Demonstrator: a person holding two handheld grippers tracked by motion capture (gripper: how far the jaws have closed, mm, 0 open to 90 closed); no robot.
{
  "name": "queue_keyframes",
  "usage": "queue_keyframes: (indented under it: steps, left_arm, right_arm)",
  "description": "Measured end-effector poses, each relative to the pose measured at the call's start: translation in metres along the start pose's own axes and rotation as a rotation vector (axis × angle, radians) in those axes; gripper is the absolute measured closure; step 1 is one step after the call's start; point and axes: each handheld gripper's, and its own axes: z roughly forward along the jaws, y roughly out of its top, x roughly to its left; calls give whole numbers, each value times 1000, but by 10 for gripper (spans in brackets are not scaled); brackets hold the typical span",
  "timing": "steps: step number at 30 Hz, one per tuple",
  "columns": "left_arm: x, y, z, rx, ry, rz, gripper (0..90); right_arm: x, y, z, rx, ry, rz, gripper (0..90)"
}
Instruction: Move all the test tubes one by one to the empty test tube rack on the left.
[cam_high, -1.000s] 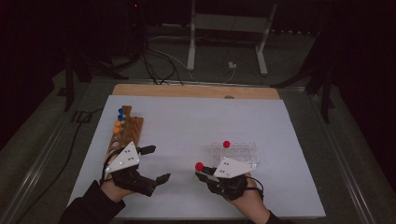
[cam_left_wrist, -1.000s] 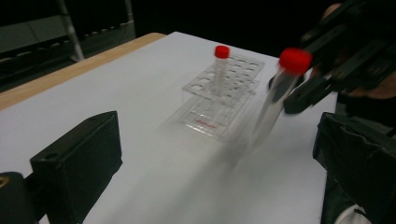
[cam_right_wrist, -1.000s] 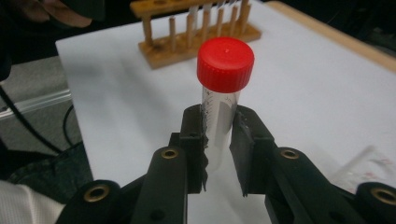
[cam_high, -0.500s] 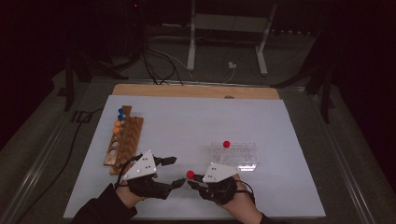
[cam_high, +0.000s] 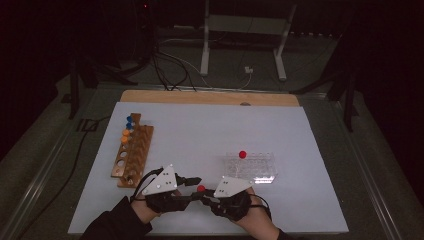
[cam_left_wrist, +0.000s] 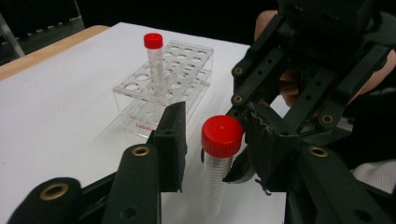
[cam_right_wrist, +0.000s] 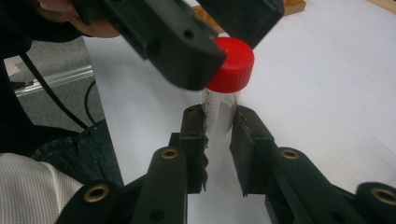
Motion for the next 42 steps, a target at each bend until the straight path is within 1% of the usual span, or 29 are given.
queue_keyframes:
  steps: [5, 7, 12, 13, 15, 16, 19, 21, 22, 24, 27, 30, 32, 35, 37, 38, 40, 42]
  left_arm:
    - [0, -1, 2, 3, -18, 2, 699]
    - [-1, 0, 2, 4, -14, 11, 708]
    - [1, 1, 0, -5, -17, 11, 717]
    - [2, 2, 0, -7, -14, 11, 718]
    - [3, 3, -3, -9, 0, 10, 719]
    - [4, 4, -5, -9, 10, 12, 719]
    - [10, 7, -13, -19, 48, 8, 719]
    - [14, 10, -20, -29, 72, 2, 719]
    - [16, 11, -24, -33, 89, 2, 719]
    - [22, 13, -32, -36, 121, 1, 719]
    - [31, 15, -45, -44, 181, -13, 720]
    - [40, 16, -59, -57, 237, -19, 719]
    - [46, 16, -69, -67, 274, -27, 720]
    - [54, 16, -83, -76, 326, -40, 719]
    - [59, 15, -92, -79, 363, -47, 720]
    - [62, 14, -96, -85, 377, -53, 719]
    - [66, 13, -104, -92, 420, -55, 719]
    - [71, 11, -111, -98, 447, -65, 719]
  right_arm:
    - [1, 1, 0, 0, 4, -4, 750]
    - [1, 1, 0, 0, 7, -4, 749]
    - [0, 1, -1, -19, 6, 2, 744]
    - [0, 1, -1, -23, 7, 5, 736]
    - [-2, 0, -2, -26, 8, 19, 650]
    - [-4, 0, -2, -35, 5, 29, 595]
    - [-8, 0, -7, -54, -15, 41, 474]
    - [-12, 1, -10, -71, -18, 58, 400]
    - [-14, 1, -12, -78, -18, 72, 366]
    - [-16, 1, -16, -103, -37, 78, 305]
    - [-18, 2, -21, -120, -66, 87, 162]
    - [-21, 2, -26, -135, -71, 88, 114]
    - [-22, 2, -29, -141, -75, 87, 31]
    - [-24, 1, -33, -153, -79, 79, 0]
    - [-25, 1, -35, -154, -82, 86, 0]
    - [-26, 1, -37, -164, -82, 90, 0]
    - [-28, 1, -39, -170, -84, 96, 0]
    - [-29, 1, -41, -177, -87, 103, 0]
